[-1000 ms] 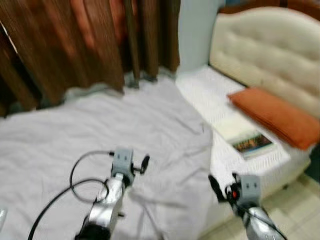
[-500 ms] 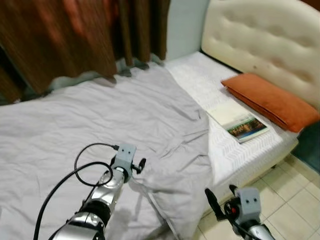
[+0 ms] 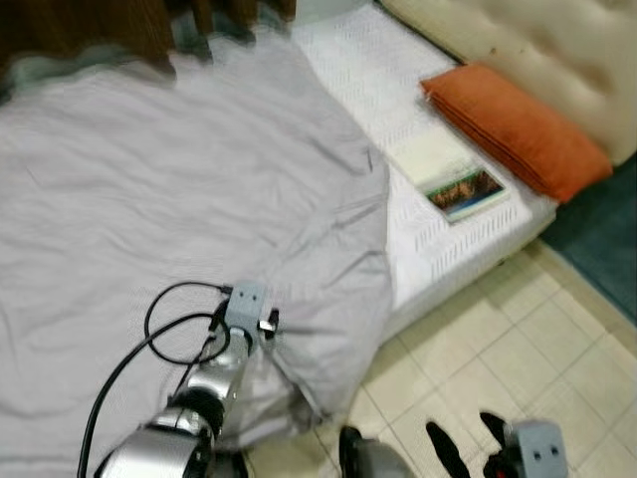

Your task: Clean up the room

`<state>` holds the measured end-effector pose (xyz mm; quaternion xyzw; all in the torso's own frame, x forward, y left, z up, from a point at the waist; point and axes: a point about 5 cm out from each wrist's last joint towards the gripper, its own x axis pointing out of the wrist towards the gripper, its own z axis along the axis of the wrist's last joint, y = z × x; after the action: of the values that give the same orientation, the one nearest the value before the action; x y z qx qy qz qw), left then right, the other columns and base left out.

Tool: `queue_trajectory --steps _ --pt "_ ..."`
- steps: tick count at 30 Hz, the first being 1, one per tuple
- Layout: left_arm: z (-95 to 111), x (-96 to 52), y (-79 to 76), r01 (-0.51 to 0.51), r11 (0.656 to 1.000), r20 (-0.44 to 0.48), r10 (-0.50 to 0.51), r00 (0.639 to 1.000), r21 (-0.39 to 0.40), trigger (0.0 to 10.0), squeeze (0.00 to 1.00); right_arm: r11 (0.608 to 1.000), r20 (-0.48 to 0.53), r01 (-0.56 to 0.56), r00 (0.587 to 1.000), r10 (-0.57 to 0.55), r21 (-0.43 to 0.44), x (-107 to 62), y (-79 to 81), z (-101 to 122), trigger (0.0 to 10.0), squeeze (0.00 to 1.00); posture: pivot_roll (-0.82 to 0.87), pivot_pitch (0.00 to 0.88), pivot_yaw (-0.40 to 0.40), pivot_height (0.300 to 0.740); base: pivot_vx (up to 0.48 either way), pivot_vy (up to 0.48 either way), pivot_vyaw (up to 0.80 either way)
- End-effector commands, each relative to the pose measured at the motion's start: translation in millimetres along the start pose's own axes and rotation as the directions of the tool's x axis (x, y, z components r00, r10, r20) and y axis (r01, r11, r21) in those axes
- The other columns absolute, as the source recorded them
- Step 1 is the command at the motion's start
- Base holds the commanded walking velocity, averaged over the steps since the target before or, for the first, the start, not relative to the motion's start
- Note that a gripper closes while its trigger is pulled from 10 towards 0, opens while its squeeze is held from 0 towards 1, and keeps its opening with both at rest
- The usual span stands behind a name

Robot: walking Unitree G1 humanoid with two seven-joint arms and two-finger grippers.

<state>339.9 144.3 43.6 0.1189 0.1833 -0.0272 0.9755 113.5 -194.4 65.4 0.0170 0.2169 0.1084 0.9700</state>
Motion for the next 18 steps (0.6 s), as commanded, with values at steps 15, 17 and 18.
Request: queue_trajectory --steps 15,17,18 --pt "-10.9 -1.5 -11.3 0.01 0.989 -0.088 -0.023 0.996 -0.146 0.0 0.0 1.0 -0.102 0.013 0.995 -0.013 0.002 -31.6 1.8 1.1 10.0 0.0 -0.52 0.534 -0.14 0.74 0.0 0.0 0.0" --pt "-7.7 -0.6 -10.5 0.011 0.991 -0.076 -0.021 0.997 -0.136 0.0 0.0 1.0 -0.105 0.019 0.994 -0.019 0.003 -33.1 1.1 1.2 10.0 0.0 -0.53 0.536 -0.139 0.74 0.0 0.0 0.0" --pt "-2.9 0.6 -9.7 0.012 0.99 -0.055 -0.02 0.998 -0.141 0.0 0.0 1.0 -0.112 0.031 0.993 -0.03 0.004 -36.1 -0.5 0.6 10.0 0.0 -0.54 0.54 -0.135 0.74 0.0 0.0 0.0"
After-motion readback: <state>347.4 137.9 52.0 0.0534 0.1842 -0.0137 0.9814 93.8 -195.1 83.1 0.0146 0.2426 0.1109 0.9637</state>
